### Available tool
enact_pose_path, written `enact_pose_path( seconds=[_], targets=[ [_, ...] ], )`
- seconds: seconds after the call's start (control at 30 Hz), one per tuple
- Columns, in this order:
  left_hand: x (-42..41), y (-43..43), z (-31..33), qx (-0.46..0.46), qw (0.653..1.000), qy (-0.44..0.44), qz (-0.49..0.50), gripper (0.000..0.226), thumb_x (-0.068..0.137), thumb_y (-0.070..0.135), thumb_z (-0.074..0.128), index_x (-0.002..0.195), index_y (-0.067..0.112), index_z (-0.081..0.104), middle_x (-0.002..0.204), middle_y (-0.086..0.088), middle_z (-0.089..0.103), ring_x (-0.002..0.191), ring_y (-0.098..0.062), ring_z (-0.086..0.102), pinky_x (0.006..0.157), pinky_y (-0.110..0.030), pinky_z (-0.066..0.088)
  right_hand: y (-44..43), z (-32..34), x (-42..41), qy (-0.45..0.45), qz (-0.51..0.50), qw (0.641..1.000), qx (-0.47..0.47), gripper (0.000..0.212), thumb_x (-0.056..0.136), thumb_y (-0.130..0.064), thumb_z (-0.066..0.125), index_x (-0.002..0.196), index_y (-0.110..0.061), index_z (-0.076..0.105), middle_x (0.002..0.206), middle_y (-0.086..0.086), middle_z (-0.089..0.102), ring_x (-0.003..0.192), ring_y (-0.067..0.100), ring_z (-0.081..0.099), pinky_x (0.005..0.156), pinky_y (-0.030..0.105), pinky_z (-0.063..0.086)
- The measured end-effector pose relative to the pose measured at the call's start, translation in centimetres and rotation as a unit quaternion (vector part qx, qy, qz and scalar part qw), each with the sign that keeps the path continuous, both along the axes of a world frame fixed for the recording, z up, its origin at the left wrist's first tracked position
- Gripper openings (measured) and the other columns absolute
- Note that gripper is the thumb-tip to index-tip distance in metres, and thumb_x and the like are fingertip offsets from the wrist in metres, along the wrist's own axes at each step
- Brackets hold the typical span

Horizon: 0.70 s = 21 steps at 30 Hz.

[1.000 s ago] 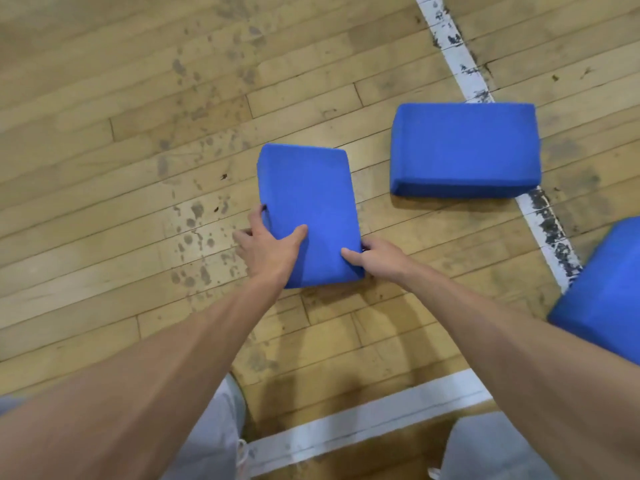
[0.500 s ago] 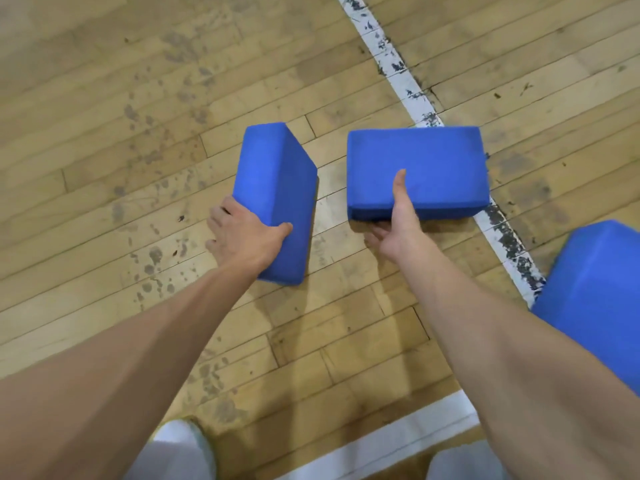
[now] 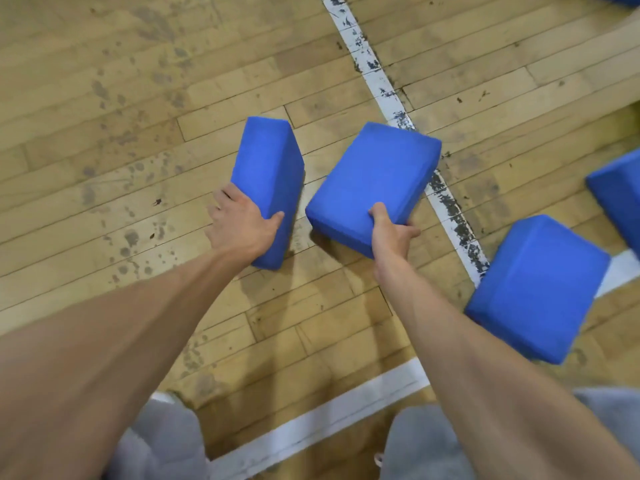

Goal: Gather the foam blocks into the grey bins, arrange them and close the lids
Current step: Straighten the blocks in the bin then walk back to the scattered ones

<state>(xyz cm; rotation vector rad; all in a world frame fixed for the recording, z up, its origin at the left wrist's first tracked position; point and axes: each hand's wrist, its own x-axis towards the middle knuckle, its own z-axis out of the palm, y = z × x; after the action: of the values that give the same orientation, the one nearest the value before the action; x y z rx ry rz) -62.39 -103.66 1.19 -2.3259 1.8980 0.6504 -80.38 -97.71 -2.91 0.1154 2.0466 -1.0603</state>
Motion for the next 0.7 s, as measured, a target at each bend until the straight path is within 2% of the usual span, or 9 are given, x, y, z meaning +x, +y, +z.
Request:
enact_pose_path(
  seconds=[0.1, 0.2, 0.3, 0.4, 0.53, 0.7],
  targets=[
    [1.0, 1.7, 5.1, 0.047, 0.999, 0.0, -0.02, 0.087, 0.076, 0.05, 0.072, 0.134, 0.0, 0.03, 0.132, -0.013, 0.04, 0.122, -0.033, 0.041, 0.086, -0.047, 0.042, 4.6, 5.6, -1.1, 0.095, 0.104, 0.985, 0.096, 0.089, 0.06, -0.05, 0.07, 0.131, -0.006, 0.04, 0.127, 0.01, 0.055, 0.115, 0.028, 0.055, 0.096, 0.04, 0.046],
    [2.4, 4.1, 12.6, 0.081, 0.996, 0.027, 0.001, 0.085, 0.074, 0.047, 0.074, 0.134, 0.002, 0.033, 0.132, -0.013, 0.042, 0.122, -0.032, 0.045, 0.087, -0.045, 0.042, 7.9, 13.5, -1.8, 0.143, 0.156, 0.962, 0.17, 0.087, 0.062, -0.048, 0.078, 0.129, -0.003, 0.044, 0.128, 0.011, 0.056, 0.121, 0.03, 0.052, 0.098, 0.04, 0.045],
    [4.9, 5.9, 24.9, 0.077, 0.995, 0.057, 0.021, 0.082, 0.073, 0.047, 0.074, 0.131, 0.003, 0.037, 0.131, -0.013, 0.046, 0.118, -0.032, 0.05, 0.085, -0.042, 0.042, 9.2, 25.8, -0.8, 0.179, 0.23, 0.934, 0.208, 0.094, 0.061, -0.047, 0.082, 0.132, -0.002, 0.04, 0.133, 0.014, 0.05, 0.124, 0.032, 0.046, 0.1, 0.042, 0.04],
    [8.3, 7.5, 38.5, 0.081, 0.993, 0.065, 0.048, 0.084, 0.072, 0.051, 0.074, 0.133, 0.008, 0.036, 0.131, -0.011, 0.046, 0.119, -0.032, 0.05, 0.087, -0.042, 0.042, 10.0, 39.5, 1.2, 0.221, 0.333, 0.894, 0.202, 0.096, 0.063, -0.047, 0.081, 0.135, -0.002, 0.036, 0.135, 0.014, 0.044, 0.125, 0.035, 0.044, 0.101, 0.043, 0.038],
    [12.3, 10.7, 53.5, 0.09, 0.99, 0.071, 0.087, 0.088, 0.07, 0.055, 0.073, 0.138, 0.016, 0.032, 0.13, -0.009, 0.046, 0.116, -0.032, 0.052, 0.085, -0.042, 0.044, 11.1, 54.2, 3.3, 0.255, 0.458, 0.835, 0.168, 0.092, 0.066, -0.048, 0.079, 0.133, -0.004, 0.032, 0.131, 0.014, 0.041, 0.117, 0.036, 0.049, 0.089, 0.043, 0.043],
    [14.7, 16.5, 64.1, 0.058, 0.978, 0.096, 0.175, 0.085, 0.065, 0.057, 0.073, 0.132, 0.022, 0.036, 0.119, -0.002, 0.055, 0.102, -0.028, 0.057, 0.084, -0.043, 0.05, 10.8, 64.9, 3.6, 0.276, 0.568, 0.77, 0.095, 0.084, 0.068, -0.049, 0.076, 0.13, -0.01, 0.034, 0.123, 0.007, 0.05, 0.108, 0.03, 0.053, 0.077, 0.037, 0.044]
  ],
)
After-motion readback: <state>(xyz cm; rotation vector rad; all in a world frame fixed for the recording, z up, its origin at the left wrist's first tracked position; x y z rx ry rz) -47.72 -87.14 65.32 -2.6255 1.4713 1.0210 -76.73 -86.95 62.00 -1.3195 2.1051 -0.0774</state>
